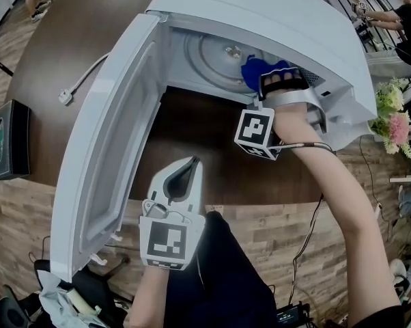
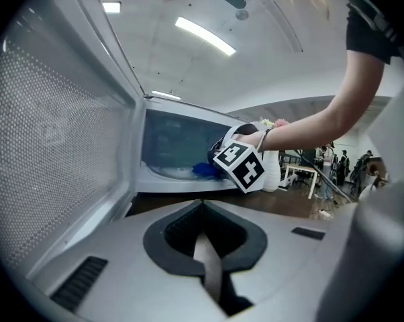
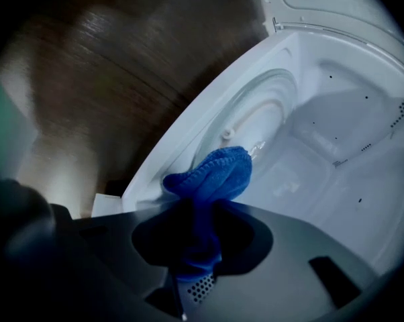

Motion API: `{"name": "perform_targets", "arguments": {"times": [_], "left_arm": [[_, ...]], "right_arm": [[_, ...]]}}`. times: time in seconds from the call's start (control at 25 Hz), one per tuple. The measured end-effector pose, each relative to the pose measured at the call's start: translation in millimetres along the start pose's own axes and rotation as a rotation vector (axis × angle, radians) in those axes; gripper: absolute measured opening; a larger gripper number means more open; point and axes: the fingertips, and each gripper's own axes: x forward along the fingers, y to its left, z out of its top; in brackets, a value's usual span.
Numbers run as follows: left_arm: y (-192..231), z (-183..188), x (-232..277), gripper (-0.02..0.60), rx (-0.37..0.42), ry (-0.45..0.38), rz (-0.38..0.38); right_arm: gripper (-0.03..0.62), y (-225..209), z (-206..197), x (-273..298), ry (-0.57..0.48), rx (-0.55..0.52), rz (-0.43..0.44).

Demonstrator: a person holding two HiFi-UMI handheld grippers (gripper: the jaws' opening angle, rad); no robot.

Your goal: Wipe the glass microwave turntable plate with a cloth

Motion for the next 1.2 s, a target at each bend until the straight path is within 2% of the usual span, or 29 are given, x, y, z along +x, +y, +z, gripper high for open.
{"name": "perform_targets", "arguments": {"times": [0.48, 0.72, 0.96, 1.2], "left_arm": [[-12, 22, -22, 0.008, 0.023, 0.028, -0.014], [-17, 38, -27, 0.008, 0.044, 0.046, -0.02], [-27, 49, -24, 0.008, 0.073, 0.068, -0.046], [-41, 59, -14, 0.008, 0.08, 0.085, -0.079]], "right_arm": [[0.084, 30, 5, -62, -0.157, 0.16, 0.11], [0.085, 56, 4, -98, -0.288, 0.306, 0.233], [0.087, 67, -14, -133, -0.432, 0.561, 0.307], [0.087, 79, -48, -158, -0.562, 0.942, 0.377]]}}
